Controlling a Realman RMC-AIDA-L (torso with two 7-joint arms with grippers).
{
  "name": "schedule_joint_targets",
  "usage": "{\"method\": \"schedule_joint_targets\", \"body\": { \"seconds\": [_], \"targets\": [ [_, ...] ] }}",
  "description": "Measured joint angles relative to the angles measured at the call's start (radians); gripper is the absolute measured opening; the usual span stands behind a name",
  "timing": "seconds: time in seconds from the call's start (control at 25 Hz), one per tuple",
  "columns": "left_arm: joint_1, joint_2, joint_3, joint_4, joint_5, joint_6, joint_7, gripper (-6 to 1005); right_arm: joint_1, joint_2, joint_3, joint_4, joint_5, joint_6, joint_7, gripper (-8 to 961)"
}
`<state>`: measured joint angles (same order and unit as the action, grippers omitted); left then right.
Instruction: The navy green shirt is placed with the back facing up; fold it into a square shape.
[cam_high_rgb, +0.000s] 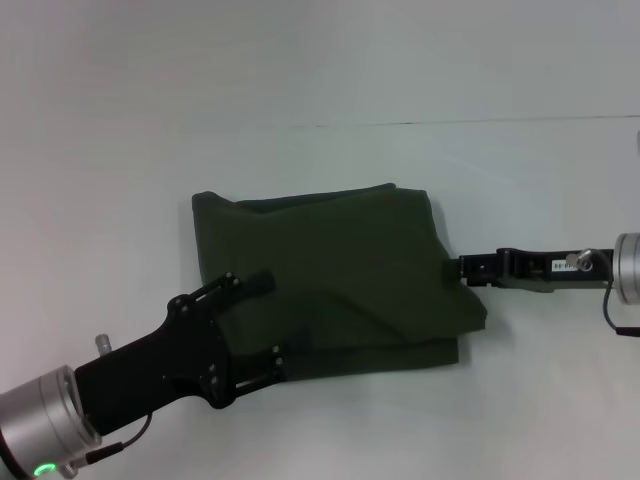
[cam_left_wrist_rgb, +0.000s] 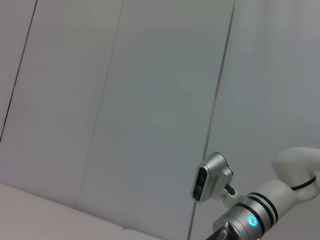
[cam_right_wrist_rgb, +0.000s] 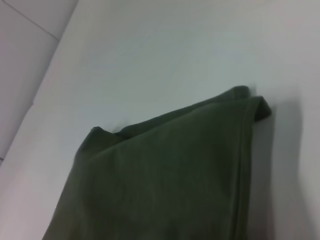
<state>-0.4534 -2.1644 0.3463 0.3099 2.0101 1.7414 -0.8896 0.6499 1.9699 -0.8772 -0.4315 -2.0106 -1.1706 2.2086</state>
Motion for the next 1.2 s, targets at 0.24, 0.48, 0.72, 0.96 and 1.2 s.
{"method": "schedule_joint_targets", "body": {
  "seconds": [0.24,0.48,0.72,0.96,1.2],
  "targets": [
    [-0.003,0.0,0.0,0.0,-0.001,-0.012,0.0,826,0.009,0.019,0.005,0.016,0.007,0.018,-0.002,558],
    [-0.004,0.0,-0.001,0.0,-0.015,-0.025,0.0,826,0.01,0.038,0.033,0.019,0.008,0.021,-0.006,521],
    [-0.003,0.001,-0.001,0.0,-0.017,-0.034,0.0,827,0.02,0.043,0.034,0.036,0.009,0.023,-0.009,438],
    [-0.003,0.002,-0.001,0.002,-0.026,-0.038,0.0,827,0.013,0.049,0.036,0.033,0.009,0.04,-0.025,263],
    [0.0,0.002,-0.001,0.004,-0.041,-0.038,0.0,826,0.003,0.048,0.06,0.034,0.01,0.037,-0.052,56]
  ]
}}
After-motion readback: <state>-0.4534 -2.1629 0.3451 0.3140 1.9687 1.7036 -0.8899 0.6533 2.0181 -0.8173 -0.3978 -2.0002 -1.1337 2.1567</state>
